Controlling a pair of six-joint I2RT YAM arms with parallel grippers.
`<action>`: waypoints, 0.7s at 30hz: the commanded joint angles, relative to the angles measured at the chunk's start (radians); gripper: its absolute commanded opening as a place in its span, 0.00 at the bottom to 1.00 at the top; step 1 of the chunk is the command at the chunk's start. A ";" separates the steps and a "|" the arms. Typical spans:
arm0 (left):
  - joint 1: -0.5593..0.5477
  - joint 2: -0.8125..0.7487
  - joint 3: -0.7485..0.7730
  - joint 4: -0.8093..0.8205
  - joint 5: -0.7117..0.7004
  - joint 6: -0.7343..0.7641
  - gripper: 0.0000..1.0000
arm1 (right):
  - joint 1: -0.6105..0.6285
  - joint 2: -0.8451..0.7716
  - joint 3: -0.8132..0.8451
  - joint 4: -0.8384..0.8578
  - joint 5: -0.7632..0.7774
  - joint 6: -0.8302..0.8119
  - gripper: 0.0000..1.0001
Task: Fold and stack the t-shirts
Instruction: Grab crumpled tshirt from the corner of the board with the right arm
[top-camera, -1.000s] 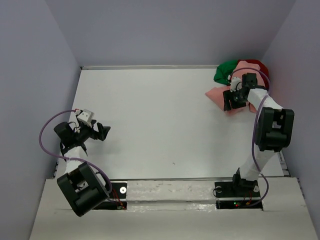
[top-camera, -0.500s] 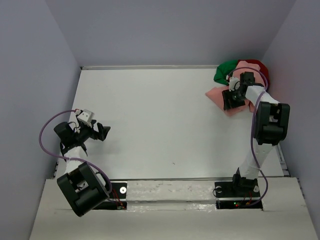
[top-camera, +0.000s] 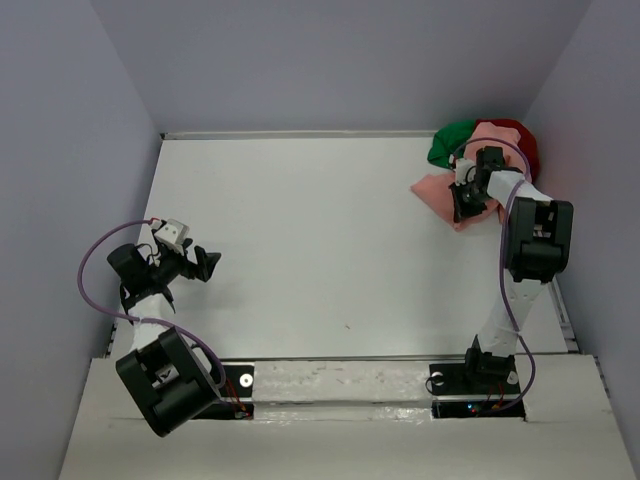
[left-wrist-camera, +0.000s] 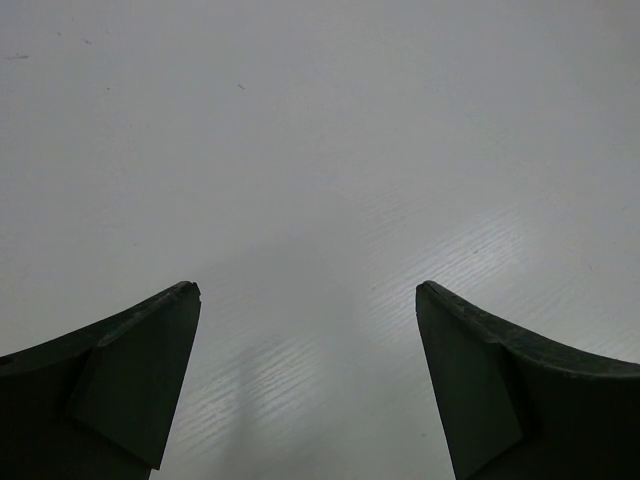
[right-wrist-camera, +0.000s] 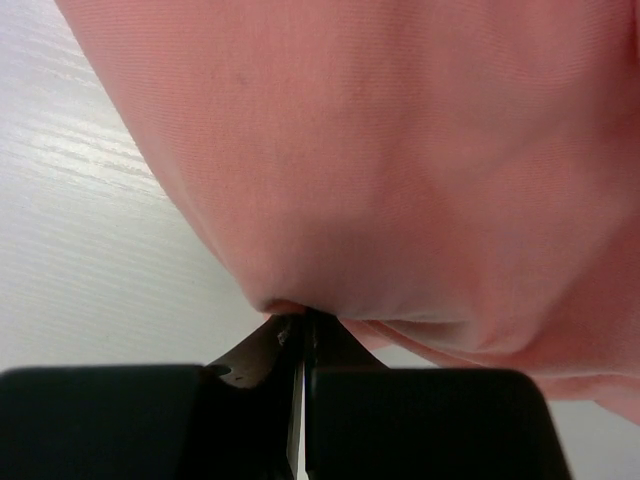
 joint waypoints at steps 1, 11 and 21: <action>-0.005 -0.020 0.016 0.013 0.029 0.014 0.99 | -0.003 -0.021 0.006 -0.017 -0.026 -0.010 0.00; -0.005 -0.043 0.005 0.016 0.030 0.016 0.99 | 0.049 -0.238 0.041 -0.136 -0.181 -0.012 0.00; -0.006 -0.034 0.008 0.019 0.029 0.014 0.99 | 0.251 -0.353 0.199 -0.302 -0.402 0.002 0.00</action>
